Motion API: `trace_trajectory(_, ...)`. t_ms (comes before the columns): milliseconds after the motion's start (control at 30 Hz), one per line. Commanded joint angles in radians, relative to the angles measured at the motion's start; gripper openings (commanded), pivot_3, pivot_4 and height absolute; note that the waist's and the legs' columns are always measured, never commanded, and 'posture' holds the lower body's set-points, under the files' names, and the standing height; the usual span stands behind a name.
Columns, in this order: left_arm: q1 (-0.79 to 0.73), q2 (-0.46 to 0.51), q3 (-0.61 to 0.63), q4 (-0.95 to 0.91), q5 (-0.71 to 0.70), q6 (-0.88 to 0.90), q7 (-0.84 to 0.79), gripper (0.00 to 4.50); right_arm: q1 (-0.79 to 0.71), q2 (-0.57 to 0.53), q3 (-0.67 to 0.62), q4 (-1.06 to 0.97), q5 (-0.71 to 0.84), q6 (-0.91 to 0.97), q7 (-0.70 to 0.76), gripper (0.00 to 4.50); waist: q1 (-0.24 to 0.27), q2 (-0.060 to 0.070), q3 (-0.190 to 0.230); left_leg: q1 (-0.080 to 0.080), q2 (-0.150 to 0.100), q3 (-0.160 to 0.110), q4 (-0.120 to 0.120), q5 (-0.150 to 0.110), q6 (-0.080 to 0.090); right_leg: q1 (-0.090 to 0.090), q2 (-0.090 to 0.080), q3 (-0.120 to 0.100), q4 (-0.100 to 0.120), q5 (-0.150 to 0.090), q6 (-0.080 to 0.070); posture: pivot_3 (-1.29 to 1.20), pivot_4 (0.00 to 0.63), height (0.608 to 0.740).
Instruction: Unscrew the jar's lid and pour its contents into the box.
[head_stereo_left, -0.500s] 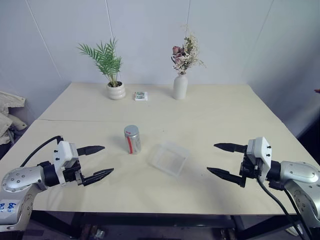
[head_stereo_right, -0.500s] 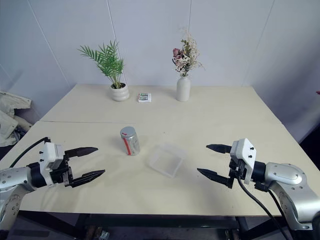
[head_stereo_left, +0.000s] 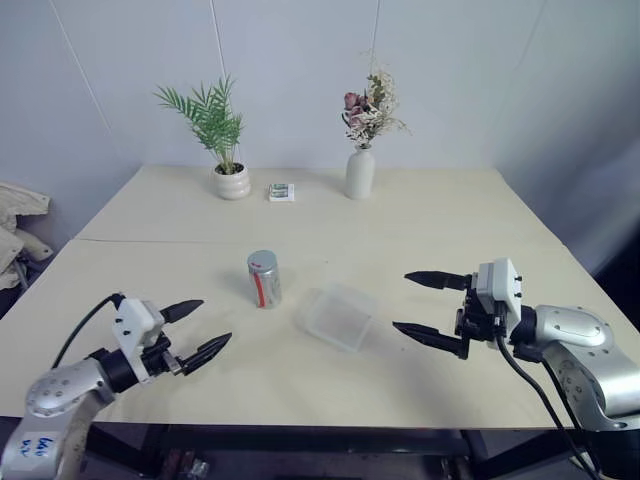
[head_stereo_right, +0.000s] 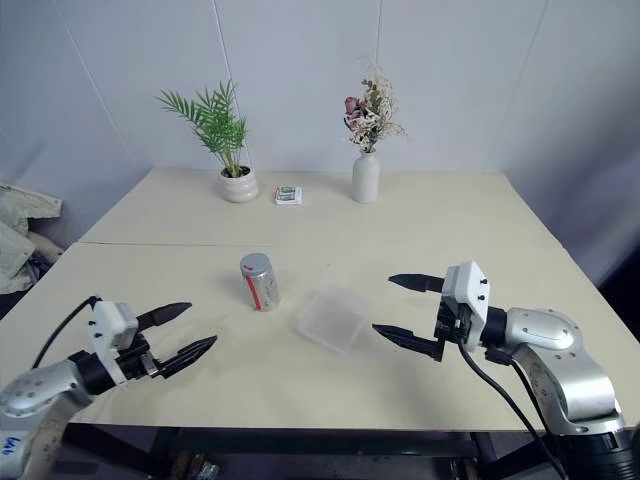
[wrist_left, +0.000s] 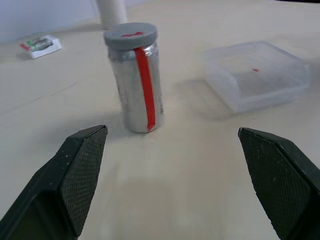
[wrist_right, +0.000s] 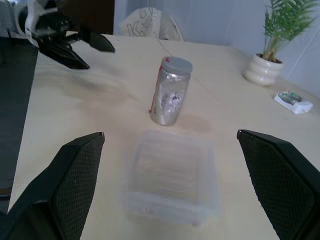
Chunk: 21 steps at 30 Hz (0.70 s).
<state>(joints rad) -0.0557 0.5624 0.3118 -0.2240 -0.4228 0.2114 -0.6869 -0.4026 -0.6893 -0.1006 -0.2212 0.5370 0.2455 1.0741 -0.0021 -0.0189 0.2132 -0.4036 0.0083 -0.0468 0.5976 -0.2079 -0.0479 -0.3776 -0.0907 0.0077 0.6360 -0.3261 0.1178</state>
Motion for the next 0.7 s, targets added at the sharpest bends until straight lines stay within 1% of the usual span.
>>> trace_trajectory(33, -0.084, -0.108, -0.092, 0.0, 0.096, -0.02, 0.164, 4.48, -0.078, 0.043, 0.038, -0.005, 0.005, -0.009, -0.006, 4.5, 0.004, 0.0, 0.0, 0.0, 0.0, 0.0, 0.001, 0.0, 0.0, 0.0, 0.0, 0.0, 0.0, 0.0, 0.0, 0.0, 0.15, 0.74)
trace_trajectory(100, -0.121, -0.148, -0.116, 0.03, 0.14, -0.037, 0.21, 4.48, -0.103, 0.06, 0.052, -0.002, 0.004, -0.01, -0.004, 4.5, 0.005, -0.001, 0.0, -0.001, 0.0, -0.001, 0.004, 0.0, 0.0, 0.001, 0.001, 0.0, 0.0, 0.003, 0.001, 0.0, 0.15, 0.74)
trace_trajectory(233, -0.155, -0.222, -0.141, 0.044, 0.151, -0.048, 0.269, 4.48, -0.129, 0.111, 0.09, -0.036, 0.007, 0.016, -0.044, 4.5, -0.002, -0.002, -0.001, -0.002, 0.003, 0.0, 0.005, 0.0, -0.001, 0.001, 0.005, 0.001, -0.001, 0.004, 0.0, 0.0, 0.15, 0.74)
trace_trajectory(300, -0.166, -0.239, -0.154, 0.065, 0.184, -0.075, 0.292, 4.48, -0.132, 0.119, 0.109, -0.064, 0.009, 0.027, -0.045, 4.5, -0.002, -0.002, -0.001, -0.001, 0.005, 0.001, 0.005, -0.001, -0.001, 0.001, 0.007, 0.002, -0.001, 0.005, 0.0, 0.0, 0.15, 0.74)
trace_trajectory(400, -0.187, -0.28, -0.142, 0.098, 0.211, -0.093, 0.367, 4.48, -0.131, 0.116, 0.112, -0.077, 0.012, 0.034, -0.045, 4.5, -0.001, -0.002, -0.001, -0.001, 0.007, 0.0, 0.005, -0.001, -0.003, 0.0, 0.01, 0.002, -0.001, 0.005, -0.002, 0.0, 0.15, 0.74)
trace_trajectory(467, -0.193, -0.289, -0.141, 0.104, 0.209, -0.1, 0.375, 4.48, -0.133, 0.119, 0.115, -0.091, 0.015, 0.045, -0.055, 4.5, 0.001, -0.002, -0.001, -0.001, 0.007, 0.0, 0.005, -0.001, -0.003, 0.0, 0.01, 0.002, -0.001, 0.005, -0.002, 0.0, 0.15, 0.74)
trace_trajectory(567, -0.221, -0.308, -0.174, 0.155, 0.223, -0.115, 0.38, 4.48, -0.144, 0.119, 0.11, -0.085, 0.017, 0.048, -0.056, 4.5, 0.001, -0.002, -0.001, -0.001, 0.007, 0.0, 0.006, -0.001, -0.003, 0.001, 0.01, 0.003, -0.001, 0.005, -0.002, 0.0, 0.15, 0.74)
trace_trajectory(700, -0.258, -0.317, -0.171, 0.212, 0.224, -0.148, 0.38, 4.48, -0.159, 0.119, 0.112, -0.08, 0.018, 0.051, -0.055, 4.5, 0.0, -0.002, -0.001, -0.001, 0.007, 0.0, 0.007, -0.001, -0.003, 0.001, 0.01, 0.003, -0.001, 0.005, -0.002, 0.0, 0.15, 0.74)
